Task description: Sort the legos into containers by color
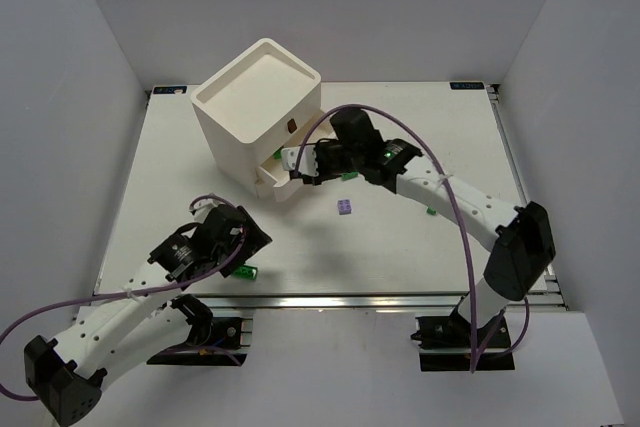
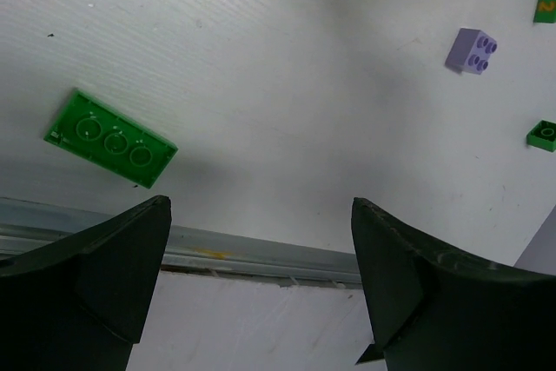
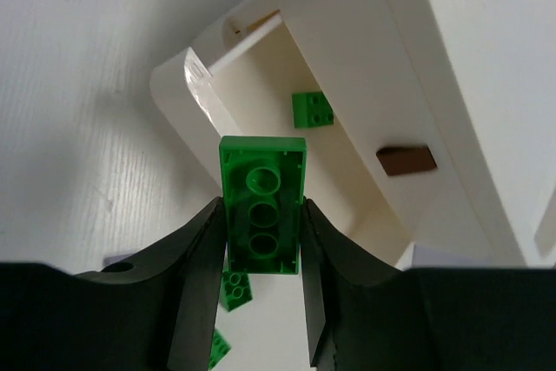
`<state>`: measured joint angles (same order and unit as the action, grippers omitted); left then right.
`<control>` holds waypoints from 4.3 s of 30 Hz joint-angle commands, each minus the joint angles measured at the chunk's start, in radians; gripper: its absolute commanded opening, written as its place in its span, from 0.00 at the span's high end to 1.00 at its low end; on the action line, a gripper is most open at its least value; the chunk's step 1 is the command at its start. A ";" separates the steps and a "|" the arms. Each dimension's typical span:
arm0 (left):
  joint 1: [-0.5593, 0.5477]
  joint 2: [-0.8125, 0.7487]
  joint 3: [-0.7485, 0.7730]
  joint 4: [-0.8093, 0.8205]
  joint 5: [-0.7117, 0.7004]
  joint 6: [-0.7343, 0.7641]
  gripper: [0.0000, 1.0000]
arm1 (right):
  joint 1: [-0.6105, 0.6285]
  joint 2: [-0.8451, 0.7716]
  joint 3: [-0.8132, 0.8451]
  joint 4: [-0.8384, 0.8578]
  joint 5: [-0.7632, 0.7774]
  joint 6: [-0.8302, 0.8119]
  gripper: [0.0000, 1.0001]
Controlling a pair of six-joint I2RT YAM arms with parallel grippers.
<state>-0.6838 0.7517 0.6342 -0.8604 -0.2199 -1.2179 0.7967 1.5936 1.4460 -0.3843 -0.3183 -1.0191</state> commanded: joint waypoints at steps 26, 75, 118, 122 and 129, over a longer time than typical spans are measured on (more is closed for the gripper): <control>0.003 -0.083 -0.114 -0.054 -0.012 -0.120 0.05 | 0.098 0.194 0.117 0.183 0.183 -0.162 0.35; 0.023 0.316 -0.068 -0.048 -0.128 -0.379 0.15 | -0.192 -0.673 -0.648 0.156 -0.263 0.692 0.48; -0.002 0.195 0.140 0.041 -0.033 0.292 1.00 | -0.287 -0.681 -0.661 0.163 -0.320 0.706 0.51; -0.002 0.127 0.202 0.162 0.059 0.504 1.00 | -0.300 -0.678 -0.661 0.168 -0.306 0.708 0.51; -0.011 0.409 0.517 0.162 0.103 0.777 1.00 | -0.310 -0.662 -0.664 0.174 -0.271 0.703 0.51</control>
<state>-0.6849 1.0573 1.0489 -0.7372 -0.1471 -0.6296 0.4969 0.9253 0.7872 -0.2584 -0.6083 -0.3206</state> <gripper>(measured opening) 0.462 0.491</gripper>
